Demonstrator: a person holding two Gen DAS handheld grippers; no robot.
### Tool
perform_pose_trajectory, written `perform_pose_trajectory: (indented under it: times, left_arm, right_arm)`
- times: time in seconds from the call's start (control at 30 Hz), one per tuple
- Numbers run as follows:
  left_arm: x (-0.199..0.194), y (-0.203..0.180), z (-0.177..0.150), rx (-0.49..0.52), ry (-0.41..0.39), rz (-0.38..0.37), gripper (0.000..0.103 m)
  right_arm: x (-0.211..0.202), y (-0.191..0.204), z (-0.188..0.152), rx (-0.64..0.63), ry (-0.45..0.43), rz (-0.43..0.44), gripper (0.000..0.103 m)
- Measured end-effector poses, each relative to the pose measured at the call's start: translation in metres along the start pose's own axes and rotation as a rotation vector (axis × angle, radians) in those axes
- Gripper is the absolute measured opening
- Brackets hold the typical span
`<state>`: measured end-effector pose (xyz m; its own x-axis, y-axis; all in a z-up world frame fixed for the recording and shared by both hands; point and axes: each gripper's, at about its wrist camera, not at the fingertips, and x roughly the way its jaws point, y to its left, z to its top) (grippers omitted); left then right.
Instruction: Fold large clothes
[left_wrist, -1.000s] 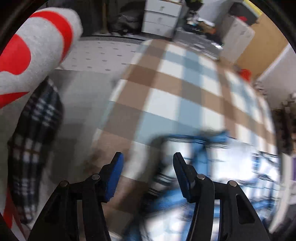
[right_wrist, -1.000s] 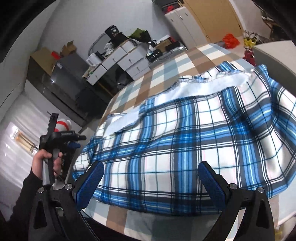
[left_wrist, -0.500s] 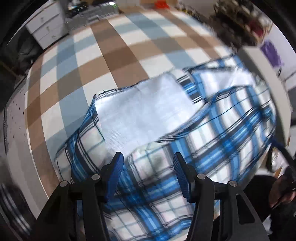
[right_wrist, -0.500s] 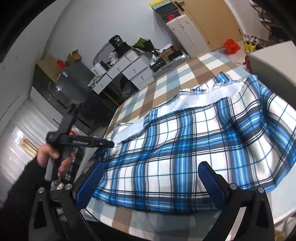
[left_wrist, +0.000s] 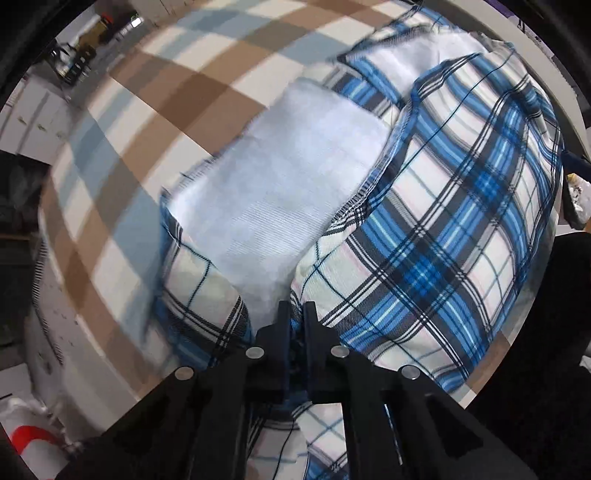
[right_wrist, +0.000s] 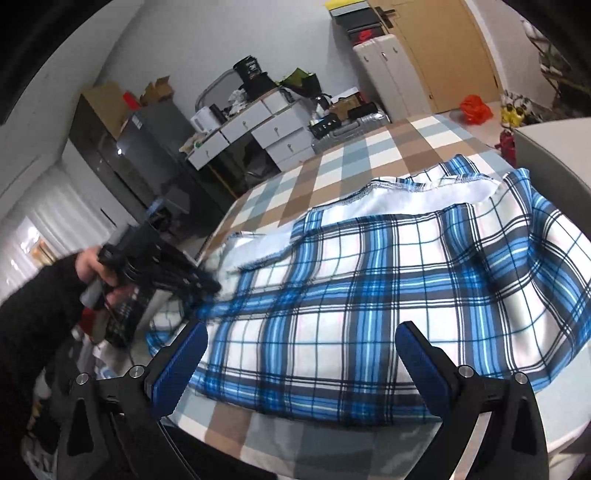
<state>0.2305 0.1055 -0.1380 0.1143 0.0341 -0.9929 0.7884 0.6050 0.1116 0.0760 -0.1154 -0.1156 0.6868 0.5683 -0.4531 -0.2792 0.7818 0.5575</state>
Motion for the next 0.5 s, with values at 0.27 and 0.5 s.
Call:
perform_pose_trajectory:
  times: [0.27, 0.5]
  left_arm:
    - [-0.081, -0.002, 0.017, -0.111, -0.316, 0.238, 0.001]
    - [-0.025, 0.03, 0.012, -0.219, -0.11, 0.308, 0.006]
  right_arm:
    - [0.004, 0.001, 0.0, -0.007, 0.005, 0.001, 0.103]
    - [0.005, -0.003, -0.003, 0.001, 0.021, -0.015, 0.103]
